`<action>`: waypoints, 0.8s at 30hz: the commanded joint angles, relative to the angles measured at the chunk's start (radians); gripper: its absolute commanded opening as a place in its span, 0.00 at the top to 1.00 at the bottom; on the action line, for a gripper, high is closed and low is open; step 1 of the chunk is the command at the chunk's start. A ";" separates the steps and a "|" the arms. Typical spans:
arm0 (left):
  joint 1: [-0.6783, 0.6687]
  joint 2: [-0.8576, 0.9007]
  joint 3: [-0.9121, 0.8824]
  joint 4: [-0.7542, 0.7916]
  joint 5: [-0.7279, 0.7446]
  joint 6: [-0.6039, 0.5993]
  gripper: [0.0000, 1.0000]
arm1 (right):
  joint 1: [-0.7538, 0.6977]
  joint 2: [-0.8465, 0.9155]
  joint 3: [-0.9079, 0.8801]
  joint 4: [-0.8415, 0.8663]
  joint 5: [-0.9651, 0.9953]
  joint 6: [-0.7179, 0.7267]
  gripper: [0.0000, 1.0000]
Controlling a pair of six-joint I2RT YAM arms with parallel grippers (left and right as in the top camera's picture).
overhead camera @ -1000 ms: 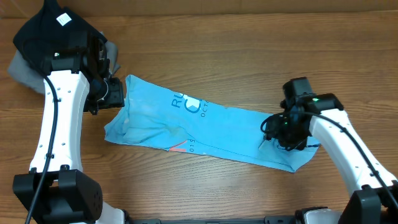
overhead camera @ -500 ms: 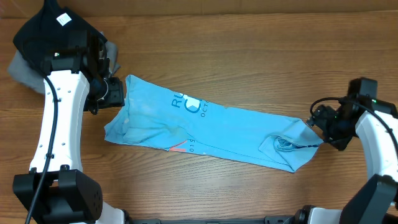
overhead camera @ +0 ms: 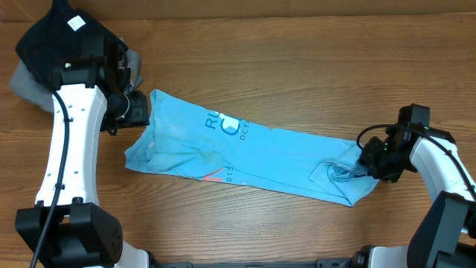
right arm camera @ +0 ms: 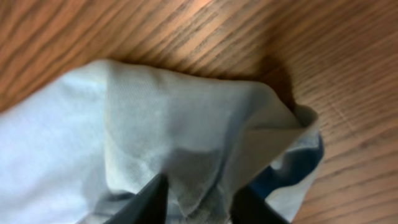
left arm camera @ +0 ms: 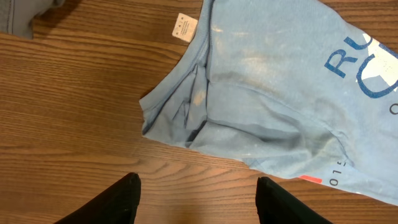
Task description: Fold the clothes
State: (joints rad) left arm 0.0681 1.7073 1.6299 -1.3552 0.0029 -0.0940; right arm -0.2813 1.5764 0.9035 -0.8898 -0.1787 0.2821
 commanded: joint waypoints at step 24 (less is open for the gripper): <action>0.003 -0.021 0.015 0.018 -0.002 0.012 0.37 | 0.209 -0.005 -0.003 0.260 -0.563 0.094 0.82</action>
State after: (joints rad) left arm 0.0681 1.7073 1.6299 -1.3418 0.0029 -0.0940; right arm -0.1112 1.5764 0.9009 -0.6483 -0.7002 0.3508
